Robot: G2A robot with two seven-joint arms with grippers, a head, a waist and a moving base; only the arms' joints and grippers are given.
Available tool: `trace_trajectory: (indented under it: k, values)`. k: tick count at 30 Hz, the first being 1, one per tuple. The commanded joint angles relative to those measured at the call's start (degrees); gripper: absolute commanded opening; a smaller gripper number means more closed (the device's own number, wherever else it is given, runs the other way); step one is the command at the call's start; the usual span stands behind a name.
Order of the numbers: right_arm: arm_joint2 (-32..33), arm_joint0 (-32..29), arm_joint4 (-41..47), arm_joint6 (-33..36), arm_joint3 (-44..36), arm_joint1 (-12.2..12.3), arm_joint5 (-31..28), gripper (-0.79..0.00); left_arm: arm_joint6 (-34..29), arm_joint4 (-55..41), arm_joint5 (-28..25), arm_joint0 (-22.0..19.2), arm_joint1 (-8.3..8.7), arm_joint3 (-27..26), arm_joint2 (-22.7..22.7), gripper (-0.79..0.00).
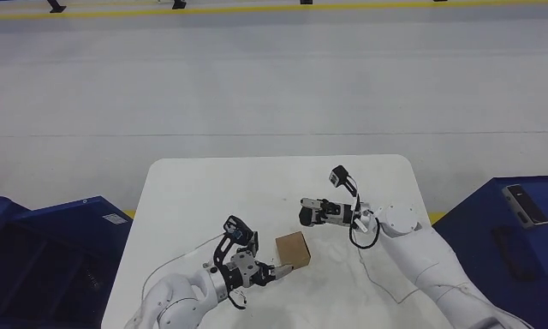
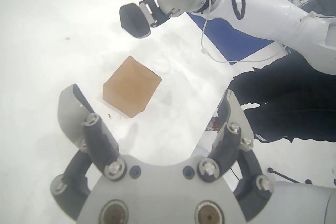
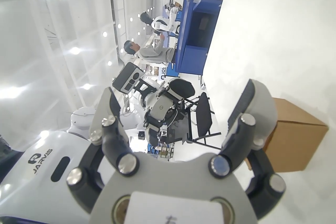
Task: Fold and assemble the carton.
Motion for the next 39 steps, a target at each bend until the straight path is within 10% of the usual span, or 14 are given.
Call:
trace_trajectory:
  k: [1,9,31,37,39]
  values:
    - [1.10,-0.76,1.46,1.09,0.19,0.29,0.71,0.000,4.87,5.51,-5.35,-3.07,0.00,5.47,1.07,0.000]
    - [3.96,-2.01,1.34,3.39,2.96,1.26,4.00,0.000,18.07,19.73,-19.93,-13.29,-0.44,24.27,7.10,0.000]
    - [-5.21,2.30,-6.96,-0.33,9.07,-2.86,7.29,0.000,35.75,35.46,-11.84,-24.17,-3.46,41.83,18.92,0.000]
    - [-5.22,3.28,-6.89,-0.11,10.63,-3.34,7.04,0.000,37.24,35.57,-11.36,-24.64,-3.68,42.77,19.70,-0.409]
    - [-5.14,3.46,-6.97,0.00,11.01,-3.43,6.97,0.000,37.66,35.48,-11.32,-24.53,-3.66,42.91,19.74,-0.416]
